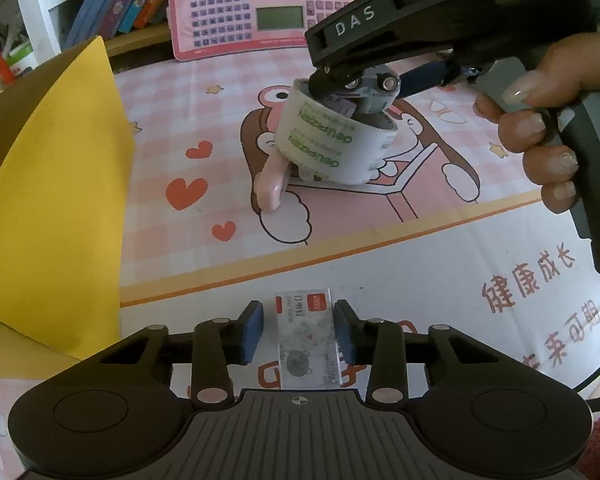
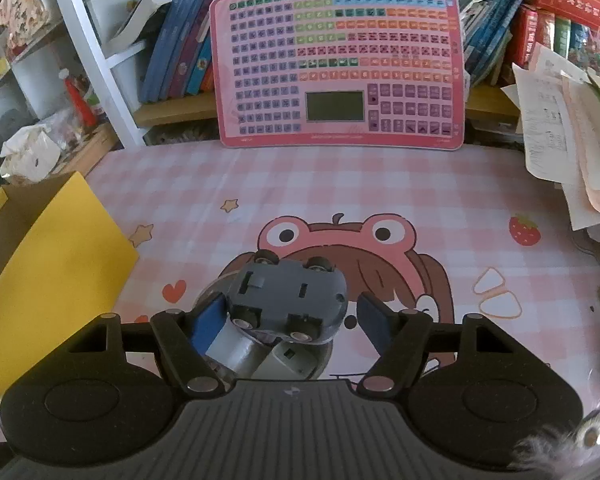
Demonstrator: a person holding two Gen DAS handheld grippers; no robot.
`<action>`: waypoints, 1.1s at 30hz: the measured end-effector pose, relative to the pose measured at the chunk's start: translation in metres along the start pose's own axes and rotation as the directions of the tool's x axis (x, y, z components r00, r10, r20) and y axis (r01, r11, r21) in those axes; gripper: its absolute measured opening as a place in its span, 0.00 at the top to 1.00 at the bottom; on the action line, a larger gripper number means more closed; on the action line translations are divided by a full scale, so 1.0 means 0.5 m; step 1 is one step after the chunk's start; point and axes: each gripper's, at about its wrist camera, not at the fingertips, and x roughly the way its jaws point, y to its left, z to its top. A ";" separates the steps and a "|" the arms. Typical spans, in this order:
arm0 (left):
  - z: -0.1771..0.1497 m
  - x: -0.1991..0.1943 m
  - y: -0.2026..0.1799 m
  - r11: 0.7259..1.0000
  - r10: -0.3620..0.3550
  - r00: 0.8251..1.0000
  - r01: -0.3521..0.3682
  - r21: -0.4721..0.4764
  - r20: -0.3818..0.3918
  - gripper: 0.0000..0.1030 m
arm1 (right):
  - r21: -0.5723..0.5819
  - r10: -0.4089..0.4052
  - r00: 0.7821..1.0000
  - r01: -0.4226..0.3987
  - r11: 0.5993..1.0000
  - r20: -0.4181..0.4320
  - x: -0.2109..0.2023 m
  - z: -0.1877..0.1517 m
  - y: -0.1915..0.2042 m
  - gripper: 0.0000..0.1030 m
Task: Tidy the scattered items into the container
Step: 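Lift the toy car off the tape roll with right gripper while left gripper lifts the white box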
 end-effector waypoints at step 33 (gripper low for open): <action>-0.017 -0.082 -0.011 0.998 -0.055 0.993 0.054 0.010 0.101 0.72 | -0.017 0.011 0.995 -0.009 1.000 0.098 -0.157 -0.044 -0.001 0.40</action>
